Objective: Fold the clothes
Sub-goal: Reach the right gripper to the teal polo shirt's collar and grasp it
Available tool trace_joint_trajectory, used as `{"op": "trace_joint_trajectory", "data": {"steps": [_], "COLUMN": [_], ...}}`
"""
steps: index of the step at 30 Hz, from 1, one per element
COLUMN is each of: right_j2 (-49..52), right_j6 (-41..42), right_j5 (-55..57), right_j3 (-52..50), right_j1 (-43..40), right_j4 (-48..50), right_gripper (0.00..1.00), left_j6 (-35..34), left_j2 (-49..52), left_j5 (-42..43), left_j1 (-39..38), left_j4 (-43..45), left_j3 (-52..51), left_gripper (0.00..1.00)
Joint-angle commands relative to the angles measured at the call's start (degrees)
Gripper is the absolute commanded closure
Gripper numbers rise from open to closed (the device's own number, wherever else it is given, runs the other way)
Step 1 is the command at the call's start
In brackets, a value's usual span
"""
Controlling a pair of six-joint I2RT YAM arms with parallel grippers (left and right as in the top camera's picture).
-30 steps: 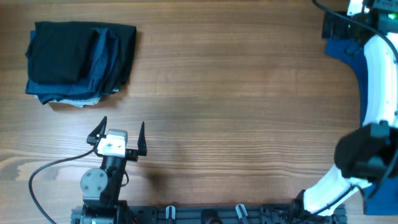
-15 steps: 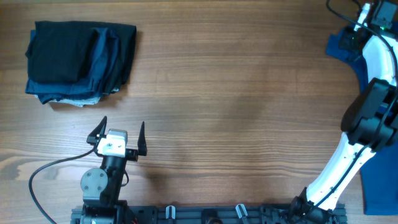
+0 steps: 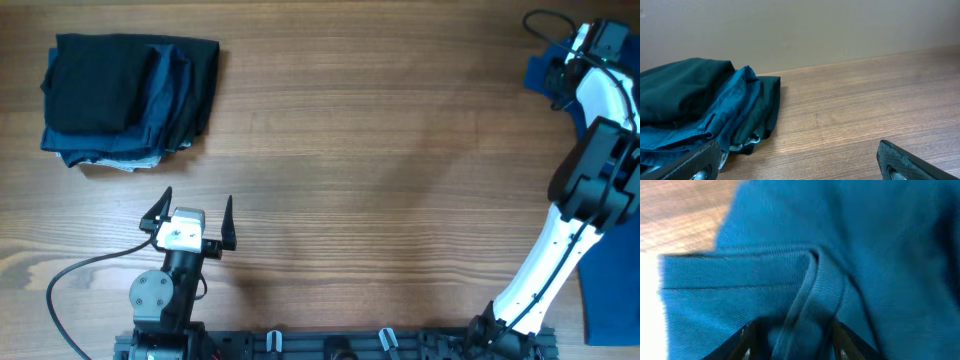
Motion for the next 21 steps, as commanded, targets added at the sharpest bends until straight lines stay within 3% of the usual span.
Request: {"op": "trace_joint_trajectory", "data": {"steps": [1,4,9,18,21], "right_j2": [1.8,1.8,1.8,-0.1,-1.2], "right_j6": [0.3,0.3,0.3,0.3,0.3], "right_j5": [2.2,2.3,2.2,2.2,2.2], "right_j3": [0.9,0.9,1.0,1.0,1.0], "right_j1": [0.1,0.1,0.1,0.2,0.3], "right_j4": [0.1,0.0,-0.3,-0.8,-1.1], "right_gripper": [0.57,0.65,0.94,0.94,0.90], "left_j6": [0.9,0.9,0.9,0.9,0.9], "left_j2": [-0.4,-0.4,-0.4,-0.4,-0.4], "left_j5": [0.7,0.7,0.7,0.7,0.7], "left_j1": [-0.2,-0.2,-0.2,-0.2,-0.2], "left_j4": [0.2,0.2,0.2,0.2,0.2], "left_j3": [-0.5,-0.5,-0.5,-0.5,-0.5], "left_gripper": [0.00,0.00,0.00,0.00,0.00]}}
